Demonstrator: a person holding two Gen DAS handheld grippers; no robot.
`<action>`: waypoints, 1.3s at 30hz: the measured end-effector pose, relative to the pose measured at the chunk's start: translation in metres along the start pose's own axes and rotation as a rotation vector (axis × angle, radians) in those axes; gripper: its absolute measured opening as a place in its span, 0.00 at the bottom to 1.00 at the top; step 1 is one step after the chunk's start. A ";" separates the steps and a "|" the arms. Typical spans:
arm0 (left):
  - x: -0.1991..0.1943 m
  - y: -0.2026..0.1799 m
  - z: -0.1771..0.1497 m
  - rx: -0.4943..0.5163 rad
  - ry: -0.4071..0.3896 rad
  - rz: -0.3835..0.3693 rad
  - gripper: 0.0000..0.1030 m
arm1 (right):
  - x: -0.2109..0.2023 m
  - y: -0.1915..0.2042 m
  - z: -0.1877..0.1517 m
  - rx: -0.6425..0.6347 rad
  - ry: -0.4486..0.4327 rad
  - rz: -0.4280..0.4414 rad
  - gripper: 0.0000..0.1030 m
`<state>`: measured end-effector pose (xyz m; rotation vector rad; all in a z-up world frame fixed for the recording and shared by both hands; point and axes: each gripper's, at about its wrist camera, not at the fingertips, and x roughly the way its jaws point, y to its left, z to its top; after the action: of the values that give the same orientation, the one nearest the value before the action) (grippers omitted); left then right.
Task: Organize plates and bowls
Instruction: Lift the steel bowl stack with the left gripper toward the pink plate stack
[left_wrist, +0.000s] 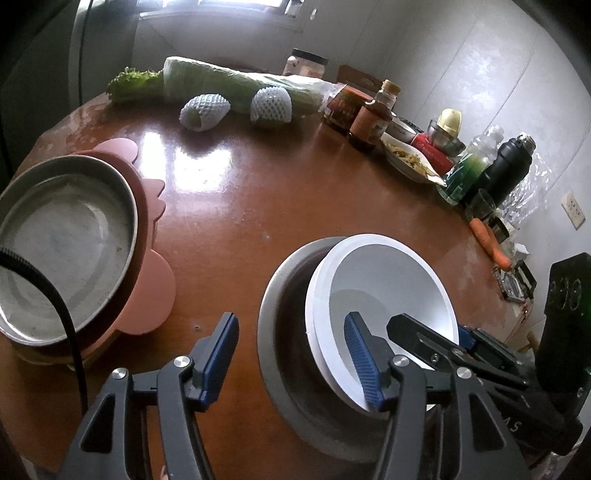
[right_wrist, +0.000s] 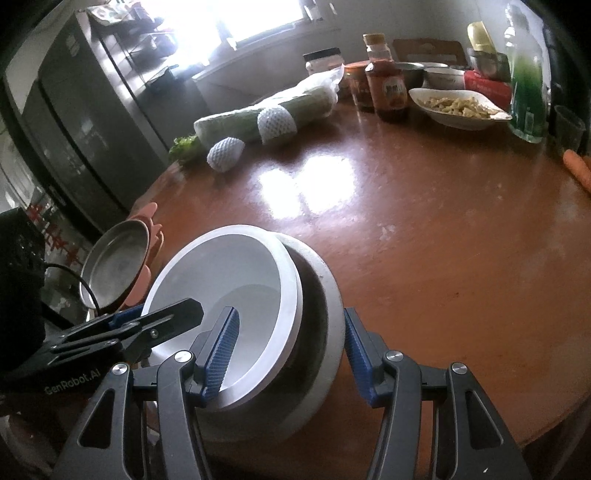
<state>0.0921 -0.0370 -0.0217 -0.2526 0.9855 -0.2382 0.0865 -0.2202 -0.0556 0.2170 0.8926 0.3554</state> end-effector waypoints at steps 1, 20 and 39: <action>0.000 0.000 0.000 -0.001 0.001 -0.004 0.58 | 0.001 -0.001 0.000 0.006 0.002 0.006 0.56; 0.006 0.007 0.000 -0.042 0.034 -0.092 0.48 | 0.002 0.004 -0.005 -0.008 0.005 0.040 0.52; -0.008 -0.003 -0.002 -0.009 0.006 -0.069 0.48 | -0.010 0.008 -0.003 -0.018 -0.032 0.023 0.45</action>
<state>0.0863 -0.0374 -0.0153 -0.2941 0.9849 -0.2978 0.0766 -0.2167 -0.0482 0.2155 0.8552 0.3803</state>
